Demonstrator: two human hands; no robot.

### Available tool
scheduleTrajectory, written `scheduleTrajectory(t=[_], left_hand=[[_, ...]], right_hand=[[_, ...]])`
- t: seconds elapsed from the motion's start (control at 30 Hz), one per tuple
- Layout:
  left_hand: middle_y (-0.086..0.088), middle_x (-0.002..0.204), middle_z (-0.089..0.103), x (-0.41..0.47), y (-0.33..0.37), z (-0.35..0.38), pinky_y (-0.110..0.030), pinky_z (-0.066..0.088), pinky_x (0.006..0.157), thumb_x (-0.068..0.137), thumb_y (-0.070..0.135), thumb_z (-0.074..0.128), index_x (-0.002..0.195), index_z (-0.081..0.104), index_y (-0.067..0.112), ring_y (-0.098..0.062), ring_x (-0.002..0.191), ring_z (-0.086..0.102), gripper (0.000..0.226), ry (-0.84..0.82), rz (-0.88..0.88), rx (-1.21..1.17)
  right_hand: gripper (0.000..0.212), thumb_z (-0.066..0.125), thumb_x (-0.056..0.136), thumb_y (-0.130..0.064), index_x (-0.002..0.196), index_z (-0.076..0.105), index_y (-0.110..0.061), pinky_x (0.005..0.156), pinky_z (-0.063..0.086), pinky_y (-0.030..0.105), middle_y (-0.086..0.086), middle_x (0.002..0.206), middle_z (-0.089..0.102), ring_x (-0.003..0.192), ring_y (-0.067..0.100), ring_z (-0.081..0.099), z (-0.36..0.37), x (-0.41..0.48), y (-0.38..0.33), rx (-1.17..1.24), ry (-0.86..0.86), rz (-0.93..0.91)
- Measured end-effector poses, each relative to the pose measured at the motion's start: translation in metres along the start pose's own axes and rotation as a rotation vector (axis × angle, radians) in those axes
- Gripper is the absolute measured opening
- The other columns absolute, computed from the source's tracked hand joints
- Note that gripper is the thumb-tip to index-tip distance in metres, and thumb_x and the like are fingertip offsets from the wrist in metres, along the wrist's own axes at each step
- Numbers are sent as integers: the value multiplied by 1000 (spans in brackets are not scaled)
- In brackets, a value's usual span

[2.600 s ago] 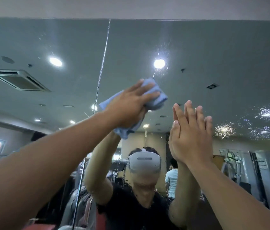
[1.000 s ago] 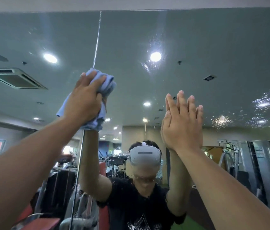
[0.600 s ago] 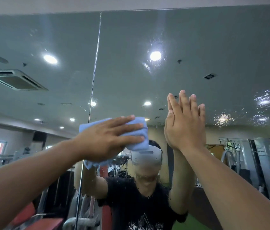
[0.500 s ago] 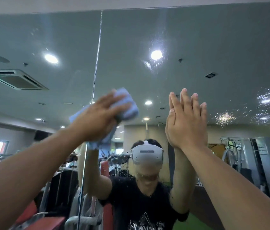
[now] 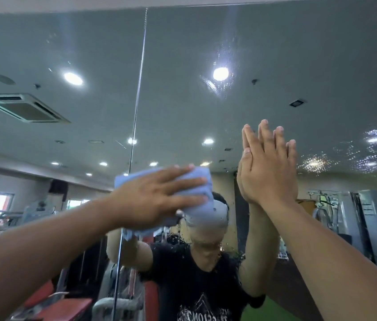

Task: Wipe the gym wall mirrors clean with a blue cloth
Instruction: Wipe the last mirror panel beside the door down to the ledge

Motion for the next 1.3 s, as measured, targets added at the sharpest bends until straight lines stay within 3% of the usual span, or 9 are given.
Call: scheduleTrajectory(t=[0.1, 0.27, 0.33, 0.57, 0.7, 0.87, 0.97, 1.13, 1.3], left_hand=[[-16, 156, 41, 3, -63, -1, -36, 19, 125, 90, 19, 42, 146, 48, 20, -34, 146, 31, 57, 118, -330, -15], [-11, 149, 45, 36, -86, -13, -46, 31, 116, 76, 22, 27, 140, 54, 17, -39, 137, 38, 70, 244, -872, -102], [-13, 152, 43, 45, -59, -10, -44, 29, 117, 78, 19, 30, 142, 52, 20, -38, 142, 34, 68, 239, -808, -103], [-2, 162, 30, -7, -18, -2, -47, 27, 120, 93, 30, 62, 150, 40, 31, -27, 153, 18, 61, -37, 29, 13], [-8, 156, 38, -14, -86, -13, -25, 15, 124, 91, 17, 46, 144, 50, 17, -23, 149, 26, 53, 150, -354, -48], [-18, 135, 52, 34, -97, -15, -44, 35, 110, 76, 10, 42, 130, 55, 12, -40, 123, 46, 56, 333, -986, 15], [-21, 137, 51, 68, -59, -13, -41, 29, 111, 73, 4, 50, 130, 58, 10, -32, 128, 38, 58, 365, -894, -26], [-1, 156, 43, 46, -26, -3, -35, 19, 120, 90, 21, 51, 142, 54, 25, -27, 147, 32, 53, 86, -211, 4], [-10, 151, 46, 54, -76, -9, -41, 30, 118, 80, 15, 38, 140, 57, 19, -32, 141, 38, 62, 268, -767, -137]], right_hand=[[69, 2, 98, -43, 164, 16, -32, 127, -1, 50, 4, 173, 7, 159, 32, 3, 1, 0, -1, -1, 10, -4], [70, 0, 97, -43, 164, 14, -32, 128, -2, 50, 4, 173, 5, 159, 31, 1, 1, 0, -1, -3, 6, 1], [69, 0, 97, -43, 164, 13, -33, 127, -3, 50, 3, 173, 4, 159, 31, 0, 1, 0, -1, 2, -1, 0], [68, 0, 97, -43, 164, 7, -34, 128, -6, 48, 1, 173, -2, 159, 29, -4, 0, 0, 1, 5, -25, 0], [69, -2, 97, -43, 164, 9, -33, 127, -5, 50, 3, 173, 1, 159, 31, -2, 1, 0, 1, -1, -14, -6], [66, -1, 99, -43, 164, 7, -33, 127, -4, 50, 3, 173, 1, 159, 31, -2, 3, 0, 0, -8, -8, -6], [67, -1, 99, -44, 164, 9, -34, 127, -5, 49, 2, 173, 2, 159, 30, -3, 3, 0, 1, 10, -8, -11], [62, 8, 103, -41, 164, 9, -33, 126, -5, 48, 3, 173, 2, 159, 30, -1, 5, 0, 3, 3, -7, -7], [61, 10, 103, -40, 164, 15, -32, 127, -1, 51, 4, 173, 8, 158, 32, 3, 5, 0, 3, 11, 14, -10]])
Point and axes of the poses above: each hand's wrist, its own x-axis towards the middle knuckle, its own z-axis out of the palm, y = z × x, the point moved 1 cm from there along x, towards the middle knuckle
